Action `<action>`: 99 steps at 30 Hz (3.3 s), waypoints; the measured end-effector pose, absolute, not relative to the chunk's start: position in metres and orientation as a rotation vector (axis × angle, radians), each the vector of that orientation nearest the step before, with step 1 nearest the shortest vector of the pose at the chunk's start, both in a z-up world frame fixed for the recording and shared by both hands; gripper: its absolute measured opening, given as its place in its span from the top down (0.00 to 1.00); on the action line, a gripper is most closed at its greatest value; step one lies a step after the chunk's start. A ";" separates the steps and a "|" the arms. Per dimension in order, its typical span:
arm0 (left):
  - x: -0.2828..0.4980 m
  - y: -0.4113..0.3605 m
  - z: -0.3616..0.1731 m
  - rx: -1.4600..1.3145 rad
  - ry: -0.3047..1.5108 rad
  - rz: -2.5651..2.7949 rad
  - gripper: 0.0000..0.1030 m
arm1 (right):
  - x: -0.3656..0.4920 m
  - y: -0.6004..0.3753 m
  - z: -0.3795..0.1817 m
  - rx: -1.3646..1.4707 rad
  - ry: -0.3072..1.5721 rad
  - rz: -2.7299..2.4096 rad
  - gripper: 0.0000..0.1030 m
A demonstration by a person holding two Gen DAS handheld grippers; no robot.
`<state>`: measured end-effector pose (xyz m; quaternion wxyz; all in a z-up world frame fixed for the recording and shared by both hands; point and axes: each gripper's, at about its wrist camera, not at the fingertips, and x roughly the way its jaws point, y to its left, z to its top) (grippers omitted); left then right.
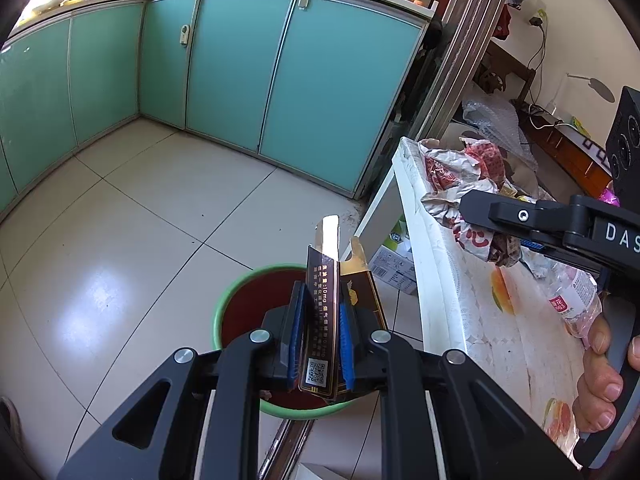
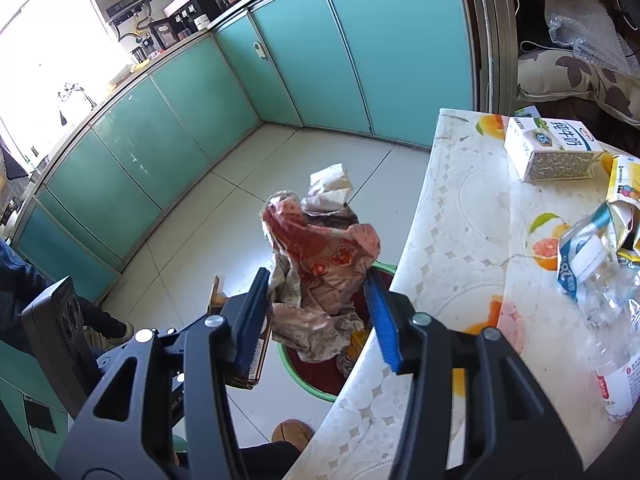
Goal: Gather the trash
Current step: 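Carry the snack box and paper over the bin and open both grippers, then grasp the pink plastic bag with the right gripper while the left gripper reaches for a water bottle, then carry the clear water bottle and pink bag over the red bin and open both grippers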
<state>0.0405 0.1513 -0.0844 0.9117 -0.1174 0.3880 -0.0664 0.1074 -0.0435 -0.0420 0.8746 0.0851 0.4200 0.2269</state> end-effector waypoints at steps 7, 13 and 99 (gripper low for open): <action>0.041 0.148 -0.083 -0.244 0.800 -0.140 0.87 | 0.109 -0.044 -0.044 0.179 0.879 0.472 0.54; 0.039 0.150 -0.080 -0.244 0.778 -0.115 0.58 | 0.112 -0.045 -0.048 0.192 0.891 0.483 0.48; -0.007 -0.045 0.002 0.037 0.521 -0.418 0.48 | -0.069 -0.315 -0.021 0.307 0.523 0.027 0.77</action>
